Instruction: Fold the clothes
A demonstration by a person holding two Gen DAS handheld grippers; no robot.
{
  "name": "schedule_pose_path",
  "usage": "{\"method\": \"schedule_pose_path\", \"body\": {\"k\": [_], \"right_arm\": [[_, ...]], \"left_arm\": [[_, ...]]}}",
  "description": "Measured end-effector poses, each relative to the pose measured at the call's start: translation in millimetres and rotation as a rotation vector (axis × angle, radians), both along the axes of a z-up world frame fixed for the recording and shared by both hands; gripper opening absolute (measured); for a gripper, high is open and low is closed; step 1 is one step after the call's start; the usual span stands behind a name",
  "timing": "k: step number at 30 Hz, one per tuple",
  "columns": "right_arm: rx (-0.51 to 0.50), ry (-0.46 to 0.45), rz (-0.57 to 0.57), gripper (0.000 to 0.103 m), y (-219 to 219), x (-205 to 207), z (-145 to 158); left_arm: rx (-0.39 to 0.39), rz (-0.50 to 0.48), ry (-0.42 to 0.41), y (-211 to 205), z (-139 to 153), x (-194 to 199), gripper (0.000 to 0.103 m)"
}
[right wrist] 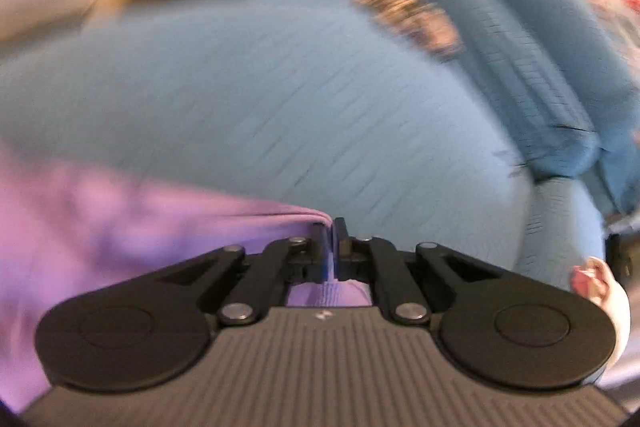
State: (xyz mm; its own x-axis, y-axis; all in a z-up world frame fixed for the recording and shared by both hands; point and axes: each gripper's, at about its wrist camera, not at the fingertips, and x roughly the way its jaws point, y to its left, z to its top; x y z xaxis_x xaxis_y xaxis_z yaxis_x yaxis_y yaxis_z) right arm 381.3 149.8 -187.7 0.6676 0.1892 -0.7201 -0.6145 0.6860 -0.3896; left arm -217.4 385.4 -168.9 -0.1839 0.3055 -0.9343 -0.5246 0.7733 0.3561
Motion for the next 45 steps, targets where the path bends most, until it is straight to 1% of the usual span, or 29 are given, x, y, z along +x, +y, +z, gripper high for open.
{"method": "schedule_pose_path", "body": {"k": [1, 2, 3, 4, 5, 6, 8, 11, 13, 14, 17, 18, 20, 22, 23, 24, 25, 26, 27, 30, 33, 34, 36, 37, 39, 40, 41, 43, 45], "right_arm": [[0.063, -0.018, -0.081, 0.01, -0.4, 17.3, 7.4], [0.077, 0.012, -0.136, 0.016, -1.0, 27.5, 5.0], [0.05, 0.082, -0.182, 0.036, -0.2, 37.0, -4.7], [0.01, 0.175, -0.207, 0.047, 1.3, 41.4, -17.1], [-0.001, 0.232, -0.219, 0.065, 1.8, 38.8, -24.0], [0.003, 0.257, -0.233, 0.071, 1.6, 30.4, -27.1], [0.081, 0.194, -0.252, 0.078, 0.2, -14.0, -16.4], [0.283, 0.204, -0.134, 0.083, 11.8, -105.6, 6.4], [0.426, 0.366, 0.008, 0.083, 26.4, -174.5, 13.6], [0.471, 0.445, 0.045, 0.083, 34.3, -201.1, 11.2], [0.492, 0.609, 0.125, 0.083, 79.3, -270.9, -14.0], [0.481, 0.646, 0.147, 0.083, 96.6, -291.4, -23.8], [0.405, 0.626, 0.156, 0.083, 126.1, -307.9, -40.1], [0.34, 0.627, 0.146, 0.083, 150.8, -314.9, -60.0], [0.308, 0.657, 0.141, 0.08, 156.1, -313.8, -70.0], [0.275, 0.687, 0.136, 0.053, 161.4, -312.6, -80.1], [0.253, 0.703, 0.13, 0.037, 164.6, -309.9, -83.2], [0.254, 0.691, 0.123, 0.017, 163.3, -303.7, -72.0], [0.286, 0.69, 0.129, 0.017, 160.4, -298.5, -55.5], [0.585, 0.754, 0.228, 0.017, 141.2, -289.7, 25.2], [0.908, 0.88, 0.294, 0.017, 120.1, -285.7, 80.6], [0.977, 0.906, 0.258, 0.017, 112.2, -284.9, 89.6], [0.976, 0.913, 0.112, 0.016, 99.3, -285.9, 86.7], [0.918, 0.921, 0.054, 0.016, 97.2, -288.9, 79.9], [0.565, 0.947, 0.002, 0.017, 110.6, -305.8, 44.2], [0.373, 0.937, 0.022, 0.017, 118.8, -319.5, 26.6], [0.191, 0.888, 0.126, 0.017, 127.6, -340.7, 12.6], [0.014, 0.783, 0.279, 0.017, 134.8, -367.3, 0.5], [-0.045, 0.694, 0.443, 0.02, 135.4, -388.1, 2.8]], "left_arm": [[0.002, 0.009, 0.002, 1.5, -1.6, -3.2, 0.093], [-0.002, 0.017, 0.003, 2.2, -3.5, -4.5, 0.093], [-0.01, 0.028, 0.003, 2.1, -6.3, -5.8, 0.093], [-0.019, 0.04, 0.003, 2.0, -9.0, -7.1, 0.093], [-0.031, 0.05, 0.001, 1.2, -11.6, -7.1, 0.093], [-0.047, 0.059, -0.003, -0.3, -13.9, -5.7, 0.093], [-0.08, 0.074, -0.014, -3.2, -18.7, -1.2, 0.093], [-0.119, 0.067, -0.036, -6.4, -23.7, 13.4, 0.093], [-0.131, 0.053, -0.052, -10.2, -22.7, 19.7, 0.093], [-0.135, 0.042, -0.06, -11.4, -21.1, 23.3, 0.093], [-0.138, 0.007, -0.08, -10.4, -12.4, 31.4, 0.093], [-0.137, 0.0, -0.084, -9.2, -10.8, 32.2, 0.093], [-0.133, -0.012, -0.089, -5.6, -8.7, 33.3, 0.094], [-0.132, -0.022, -0.086, 2.4, -8.2, 28.4, 0.094], [-0.132, -0.026, -0.083, 6.7, -8.6, 25.5, 0.094], [-0.132, -0.028, -0.078, 11.0, -9.4, 22.5, 0.094], [-0.131, -0.027, -0.07, 15.4, -10.8, 19.4, 0.094], [-0.133, -0.019, -0.066, 21.5, -12.1, 14.6, 0.094], [-0.142, 0.001, -0.066, 29.9, -13.7, 8.1, 0.094], [-0.186, 0.063, -0.063, 50.6, -19.8, -8.6, 0.094], [-0.208, 0.091, -0.058, 66.9, -23.6, -19.4, 0.094], [-0.212, 0.097, -0.058, 72.3, -24.3, -21.7, 0.094], [-0.227, 0.104, -0.06, 83.2, -26.0, -23.2, 0.094], [-0.236, 0.108, -0.058, 87.5, -26.7, -23.0, 0.094], [-0.253, 0.11, -0.054, 95.7, -28.2, -21.0, 0.094], [-0.257, 0.109, -0.054, 98.3, -28.4, -19.8, 0.094], [-0.254, 0.103, -0.056, 99.4, -27.5, -17.9, 0.094], [-0.242, 0.087, -0.061, 97.9, -23.8, -13.0, 0.094], [-0.242, 0.081, -0.069, 92.3, -20.9, -10.1, 0.094]]}}
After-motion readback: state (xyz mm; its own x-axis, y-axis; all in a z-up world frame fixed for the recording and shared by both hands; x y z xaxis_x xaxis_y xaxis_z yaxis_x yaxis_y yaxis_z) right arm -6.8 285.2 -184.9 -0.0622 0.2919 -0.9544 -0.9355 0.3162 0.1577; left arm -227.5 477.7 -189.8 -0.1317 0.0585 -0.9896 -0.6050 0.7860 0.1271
